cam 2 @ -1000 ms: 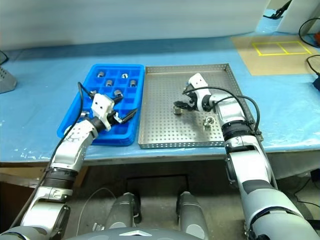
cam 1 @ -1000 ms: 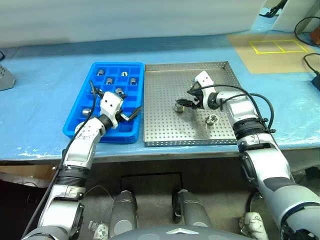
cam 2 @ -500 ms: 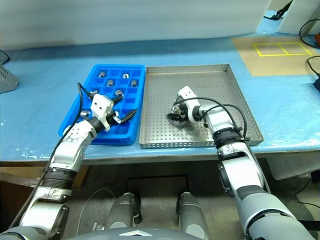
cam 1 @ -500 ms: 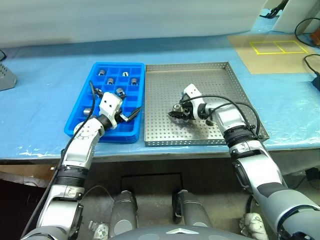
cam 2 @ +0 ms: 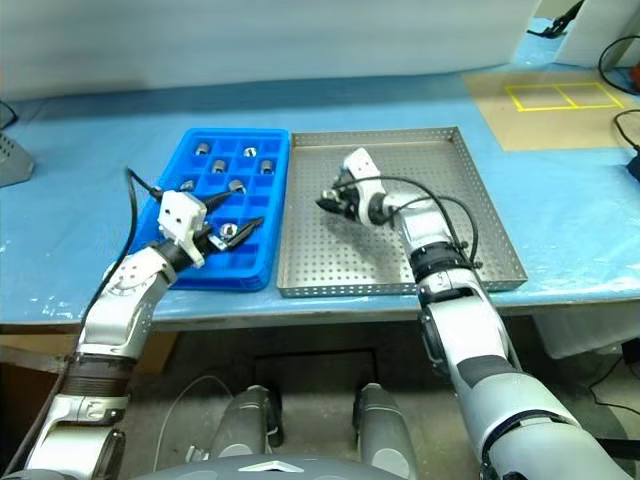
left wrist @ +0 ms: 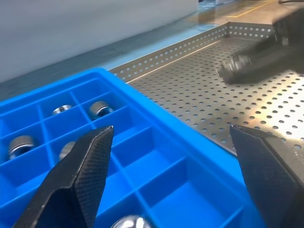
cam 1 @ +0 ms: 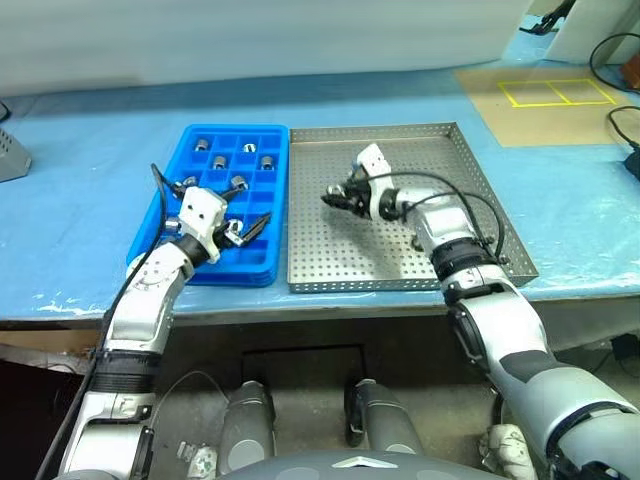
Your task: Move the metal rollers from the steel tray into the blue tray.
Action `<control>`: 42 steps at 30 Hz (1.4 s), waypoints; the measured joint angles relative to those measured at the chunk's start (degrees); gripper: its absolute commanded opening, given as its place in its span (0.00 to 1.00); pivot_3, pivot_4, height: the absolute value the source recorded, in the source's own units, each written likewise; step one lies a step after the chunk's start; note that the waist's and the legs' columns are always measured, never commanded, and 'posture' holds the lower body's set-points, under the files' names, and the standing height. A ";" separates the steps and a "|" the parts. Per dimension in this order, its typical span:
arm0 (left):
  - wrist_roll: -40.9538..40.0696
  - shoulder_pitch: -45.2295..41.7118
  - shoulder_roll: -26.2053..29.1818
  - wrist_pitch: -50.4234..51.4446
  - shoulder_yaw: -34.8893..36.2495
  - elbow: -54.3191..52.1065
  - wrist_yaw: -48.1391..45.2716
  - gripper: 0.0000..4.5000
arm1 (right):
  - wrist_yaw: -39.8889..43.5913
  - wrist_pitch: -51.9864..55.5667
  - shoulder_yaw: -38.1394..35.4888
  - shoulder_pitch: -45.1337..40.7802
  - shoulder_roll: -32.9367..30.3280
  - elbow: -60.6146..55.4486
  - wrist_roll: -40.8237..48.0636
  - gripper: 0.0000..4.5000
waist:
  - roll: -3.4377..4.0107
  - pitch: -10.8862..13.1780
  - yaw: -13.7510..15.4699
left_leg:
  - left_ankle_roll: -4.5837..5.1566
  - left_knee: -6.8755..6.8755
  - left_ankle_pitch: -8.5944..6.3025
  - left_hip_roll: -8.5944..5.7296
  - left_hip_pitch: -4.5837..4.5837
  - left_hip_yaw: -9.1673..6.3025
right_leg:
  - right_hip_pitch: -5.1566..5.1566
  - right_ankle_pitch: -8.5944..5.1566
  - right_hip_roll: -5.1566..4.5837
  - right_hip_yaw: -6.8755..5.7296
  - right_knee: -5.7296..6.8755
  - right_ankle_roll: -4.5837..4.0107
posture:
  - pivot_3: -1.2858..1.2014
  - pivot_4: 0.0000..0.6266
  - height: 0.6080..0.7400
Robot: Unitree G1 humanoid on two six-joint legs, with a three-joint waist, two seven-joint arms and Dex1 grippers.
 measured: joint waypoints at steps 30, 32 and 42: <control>-1.13 23.04 0.81 7.99 11.00 -24.39 11.02 0.92 | -5.82 -12.29 2.22 -10.81 7.75 23.05 -9.45 0.37 | 0.03 0.05 9.18 | -0.13 -0.39 0.04 -0.02 -0.20 -0.26 | -0.15 -0.10 -0.09 -0.16 -0.18 0.02 | 0.66 0.24 1.00; -1.12 22.21 0.82 7.76 10.77 -23.34 10.58 0.92 | -5.71 -12.26 2.22 -10.81 7.03 23.05 -9.61 0.37 | 0.03 0.05 9.07 | -0.14 -0.40 0.05 -0.02 -0.19 -0.25 | -0.15 -0.10 -0.09 -0.16 -0.17 0.02 | 0.66 0.24 1.00; -0.91 18.30 0.87 6.02 8.58 -18.24 8.63 0.92 | -5.07 -11.47 2.10 -10.73 6.36 23.01 -10.25 0.73 | 0.04 0.05 8.33 | -0.17 -0.38 0.06 -0.02 -0.17 -0.24 | -0.16 -0.10 -0.08 -0.15 -0.13 0.01 | 0.63 0.24 1.00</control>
